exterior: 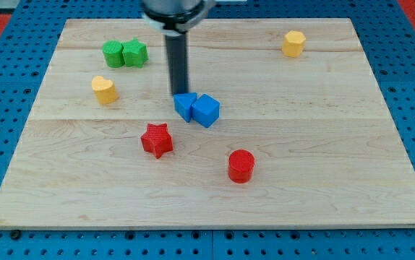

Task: Move the yellow heart towards the left of blue triangle

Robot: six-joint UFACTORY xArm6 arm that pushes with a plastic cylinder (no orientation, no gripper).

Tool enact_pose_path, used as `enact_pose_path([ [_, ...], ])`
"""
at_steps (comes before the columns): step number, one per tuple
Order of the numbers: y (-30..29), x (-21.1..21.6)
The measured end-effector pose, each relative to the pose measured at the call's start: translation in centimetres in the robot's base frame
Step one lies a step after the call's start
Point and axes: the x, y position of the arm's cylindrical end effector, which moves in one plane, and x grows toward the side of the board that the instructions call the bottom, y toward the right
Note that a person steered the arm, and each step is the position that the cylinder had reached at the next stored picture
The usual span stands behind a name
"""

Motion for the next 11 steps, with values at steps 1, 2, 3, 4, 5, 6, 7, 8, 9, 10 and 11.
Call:
enact_pose_path([
  [1, -6.4, 4.7],
  [2, -12.6, 4.4],
  [3, -15.0, -0.9],
  [4, -10.3, -2.7],
  [5, -8.3, -1.8],
  [6, -8.6, 1.1],
  [7, -7.3, 2.7],
  [8, -7.3, 2.7],
  [9, -7.5, 7.1],
  [10, -5.9, 5.1],
  [11, -6.1, 1.1],
])
